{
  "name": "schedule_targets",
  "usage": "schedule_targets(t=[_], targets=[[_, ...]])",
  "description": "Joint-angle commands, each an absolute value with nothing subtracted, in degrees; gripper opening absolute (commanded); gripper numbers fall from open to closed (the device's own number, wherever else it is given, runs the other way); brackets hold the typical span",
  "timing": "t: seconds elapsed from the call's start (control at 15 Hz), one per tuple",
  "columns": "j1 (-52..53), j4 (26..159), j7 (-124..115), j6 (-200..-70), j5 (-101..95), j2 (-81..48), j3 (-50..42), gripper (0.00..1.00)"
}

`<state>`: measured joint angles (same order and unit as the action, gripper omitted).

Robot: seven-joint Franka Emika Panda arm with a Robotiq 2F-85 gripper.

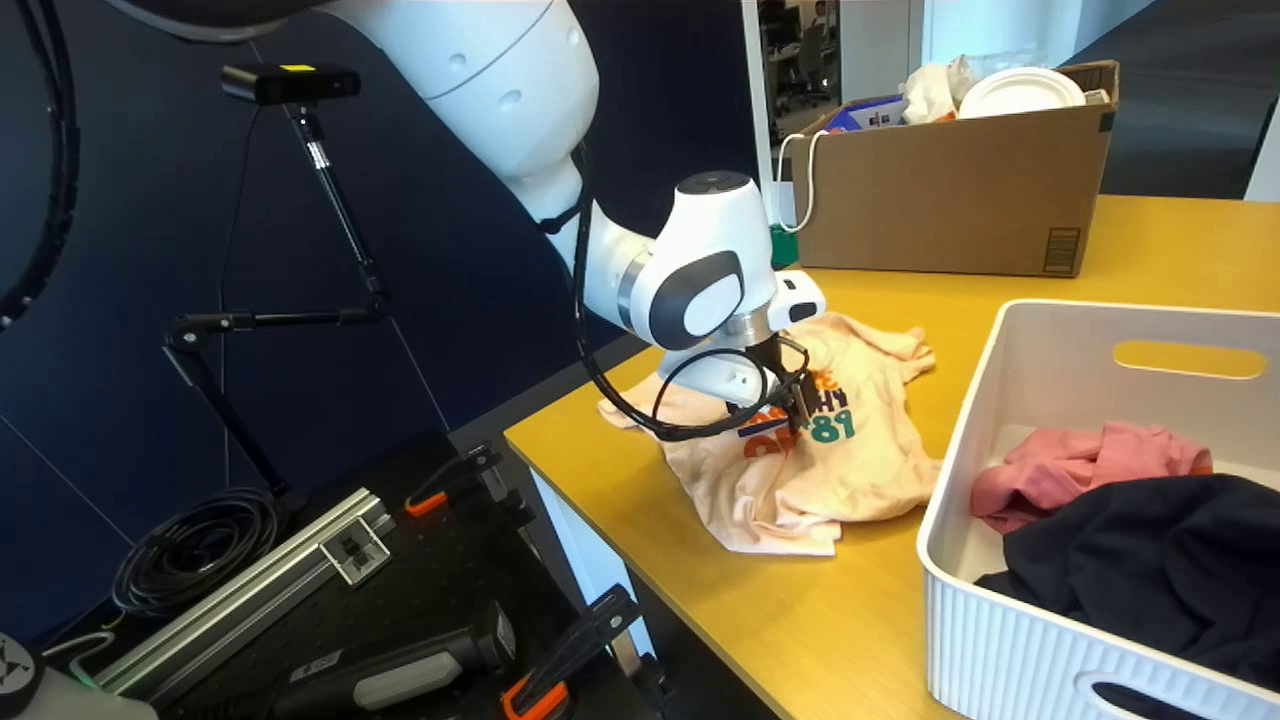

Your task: Straighten up the pink t-shirt

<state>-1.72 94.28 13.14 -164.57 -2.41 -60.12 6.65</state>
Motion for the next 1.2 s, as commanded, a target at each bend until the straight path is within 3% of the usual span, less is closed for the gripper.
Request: schedule_targets(t=[0.0, 1.13], targets=[[-2.7, 88.1, 13.0, -162.5, -2.3, -63.0, 7.8, 1.00], [-1.2, 73.9, 11.8, -153.8, -2.5, -71.6, 5.1, 1.00]])
